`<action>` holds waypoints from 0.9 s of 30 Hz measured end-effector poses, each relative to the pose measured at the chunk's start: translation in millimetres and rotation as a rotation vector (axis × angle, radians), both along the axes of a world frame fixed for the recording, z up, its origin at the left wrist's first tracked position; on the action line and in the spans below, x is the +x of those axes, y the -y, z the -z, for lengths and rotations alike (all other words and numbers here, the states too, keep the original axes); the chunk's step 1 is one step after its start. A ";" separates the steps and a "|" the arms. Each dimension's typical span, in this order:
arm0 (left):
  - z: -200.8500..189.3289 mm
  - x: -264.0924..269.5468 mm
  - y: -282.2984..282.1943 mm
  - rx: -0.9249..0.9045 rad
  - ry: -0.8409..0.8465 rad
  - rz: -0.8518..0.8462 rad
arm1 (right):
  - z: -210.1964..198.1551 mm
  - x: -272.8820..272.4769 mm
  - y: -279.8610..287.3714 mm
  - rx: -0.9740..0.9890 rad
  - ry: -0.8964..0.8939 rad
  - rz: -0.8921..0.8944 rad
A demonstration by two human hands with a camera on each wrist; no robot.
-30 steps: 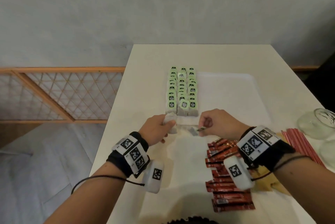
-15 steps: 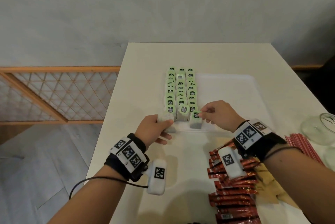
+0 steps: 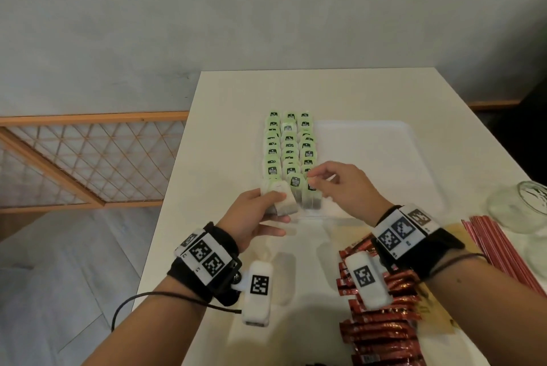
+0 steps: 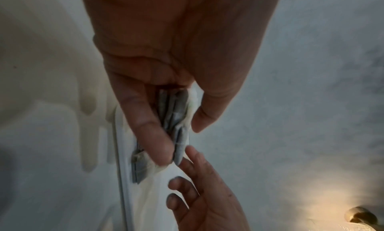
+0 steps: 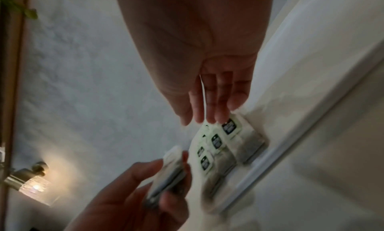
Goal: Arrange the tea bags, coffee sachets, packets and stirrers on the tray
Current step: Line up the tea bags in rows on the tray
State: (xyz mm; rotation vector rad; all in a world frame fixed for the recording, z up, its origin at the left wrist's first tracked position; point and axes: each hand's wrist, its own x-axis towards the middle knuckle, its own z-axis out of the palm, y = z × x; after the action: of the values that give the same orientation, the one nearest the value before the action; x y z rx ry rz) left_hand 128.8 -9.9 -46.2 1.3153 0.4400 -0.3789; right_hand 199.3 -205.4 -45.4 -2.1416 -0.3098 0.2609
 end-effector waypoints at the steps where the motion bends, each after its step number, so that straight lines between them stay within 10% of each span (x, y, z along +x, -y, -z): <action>1: -2.0 -1.4 2.6 -0.003 0.002 0.015 | -3.2 -6.1 -3.7 0.022 -0.052 -0.053; 15: -4.2 -17.7 21.4 0.134 0.229 -0.259 | -4.7 -39.5 8.3 0.058 0.041 0.151; 27: -1.5 -22.4 43.7 0.102 0.242 -0.163 | -5.2 -58.1 -12.2 0.089 0.187 -0.003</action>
State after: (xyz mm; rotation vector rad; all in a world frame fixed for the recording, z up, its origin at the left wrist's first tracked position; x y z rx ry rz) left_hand 106.4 -53.6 -44.8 1.3937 0.3630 -0.0606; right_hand 141.1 -193.2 -40.3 -2.0807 -0.4241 0.0466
